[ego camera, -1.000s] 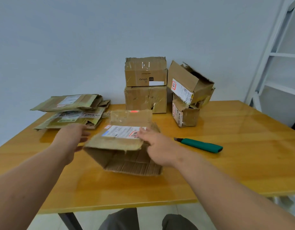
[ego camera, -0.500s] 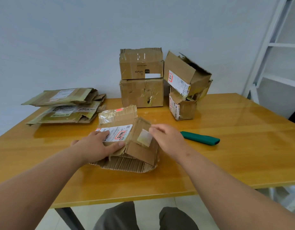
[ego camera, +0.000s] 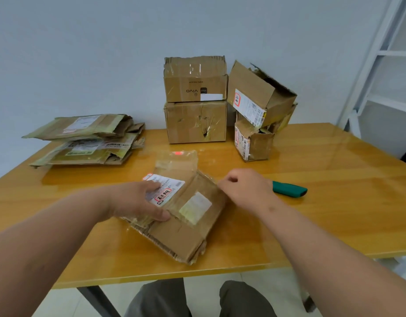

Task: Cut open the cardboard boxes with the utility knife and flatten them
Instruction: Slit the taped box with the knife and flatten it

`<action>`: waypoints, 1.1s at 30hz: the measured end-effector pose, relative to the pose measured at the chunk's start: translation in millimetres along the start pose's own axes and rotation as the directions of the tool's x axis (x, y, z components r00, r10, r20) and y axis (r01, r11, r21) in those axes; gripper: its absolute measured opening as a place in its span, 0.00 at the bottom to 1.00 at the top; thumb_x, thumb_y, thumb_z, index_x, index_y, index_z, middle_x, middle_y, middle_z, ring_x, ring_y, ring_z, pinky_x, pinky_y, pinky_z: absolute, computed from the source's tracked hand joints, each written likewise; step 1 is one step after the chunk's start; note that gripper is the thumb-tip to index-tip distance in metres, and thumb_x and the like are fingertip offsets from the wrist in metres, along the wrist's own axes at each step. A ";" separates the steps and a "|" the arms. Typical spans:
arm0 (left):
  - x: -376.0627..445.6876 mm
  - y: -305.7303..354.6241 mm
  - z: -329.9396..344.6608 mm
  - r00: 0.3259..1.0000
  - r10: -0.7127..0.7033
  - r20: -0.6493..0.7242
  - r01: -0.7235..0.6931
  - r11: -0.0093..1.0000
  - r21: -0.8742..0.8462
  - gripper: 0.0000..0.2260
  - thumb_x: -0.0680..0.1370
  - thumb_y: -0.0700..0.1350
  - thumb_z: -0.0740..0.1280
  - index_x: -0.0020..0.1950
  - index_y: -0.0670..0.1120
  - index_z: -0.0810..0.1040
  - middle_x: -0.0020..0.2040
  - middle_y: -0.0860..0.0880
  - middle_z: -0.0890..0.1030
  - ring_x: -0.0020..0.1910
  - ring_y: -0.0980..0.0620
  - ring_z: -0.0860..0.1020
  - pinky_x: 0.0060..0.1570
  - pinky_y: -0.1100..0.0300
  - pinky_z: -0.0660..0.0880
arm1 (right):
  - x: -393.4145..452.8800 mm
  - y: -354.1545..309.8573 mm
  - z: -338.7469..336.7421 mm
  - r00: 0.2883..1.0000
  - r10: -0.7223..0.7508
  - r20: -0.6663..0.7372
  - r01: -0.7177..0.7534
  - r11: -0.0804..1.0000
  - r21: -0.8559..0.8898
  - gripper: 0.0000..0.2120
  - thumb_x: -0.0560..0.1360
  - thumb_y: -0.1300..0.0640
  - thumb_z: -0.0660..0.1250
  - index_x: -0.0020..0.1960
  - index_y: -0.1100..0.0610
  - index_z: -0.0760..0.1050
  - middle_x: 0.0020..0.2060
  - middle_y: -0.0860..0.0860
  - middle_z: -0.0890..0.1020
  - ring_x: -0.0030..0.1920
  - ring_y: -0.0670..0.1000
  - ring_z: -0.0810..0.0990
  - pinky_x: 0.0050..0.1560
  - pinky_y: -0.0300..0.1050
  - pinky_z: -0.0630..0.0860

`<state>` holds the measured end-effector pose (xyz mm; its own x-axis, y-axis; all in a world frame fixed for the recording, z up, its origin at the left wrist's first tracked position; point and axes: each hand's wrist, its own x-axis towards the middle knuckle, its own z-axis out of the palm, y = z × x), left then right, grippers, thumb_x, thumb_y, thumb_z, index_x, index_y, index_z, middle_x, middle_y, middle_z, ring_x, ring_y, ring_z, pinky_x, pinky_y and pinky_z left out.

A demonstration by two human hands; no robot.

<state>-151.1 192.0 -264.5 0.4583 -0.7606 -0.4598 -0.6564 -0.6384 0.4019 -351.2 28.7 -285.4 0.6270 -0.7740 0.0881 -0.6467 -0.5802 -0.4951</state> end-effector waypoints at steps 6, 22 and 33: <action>5.2 10.5 1.6 0.991 0.106 0.080 -0.109 0.994 0.032 0.45 0.64 0.56 0.79 0.75 0.66 0.57 0.77 0.62 0.56 0.74 0.51 0.59 0.70 0.54 0.56 | 2.3 -3.2 3.1 0.968 0.121 0.219 -0.192 0.920 0.341 0.12 0.83 0.55 0.55 0.44 0.56 0.72 0.42 0.51 0.76 0.46 0.53 0.73 0.42 0.41 0.68; 23.3 1.6 14.5 0.982 0.145 0.122 -0.150 0.988 0.033 0.48 0.63 0.59 0.79 0.76 0.66 0.55 0.76 0.66 0.51 0.75 0.51 0.55 0.70 0.54 0.55 | 12.4 22.1 1.5 0.948 0.162 0.275 -0.311 0.668 0.676 0.12 0.72 0.65 0.71 0.52 0.53 0.78 0.42 0.54 0.81 0.36 0.50 0.77 0.36 0.44 0.72; 26.5 -0.6 22.1 0.981 0.151 0.119 -0.163 0.982 0.099 0.49 0.65 0.63 0.76 0.78 0.64 0.50 0.76 0.69 0.44 0.76 0.52 0.53 0.71 0.53 0.56 | 10.1 16.7 -3.4 0.966 0.194 0.172 -0.258 0.763 0.592 0.04 0.75 0.60 0.68 0.48 0.54 0.78 0.46 0.52 0.80 0.37 0.51 0.78 0.40 0.44 0.71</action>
<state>-151.8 174.8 -294.5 0.2796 -0.8287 -0.4849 -0.7783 -0.4914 0.3909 -357.1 10.4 -289.8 0.5550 -0.8164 -0.1594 -0.3982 -0.0925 -0.9126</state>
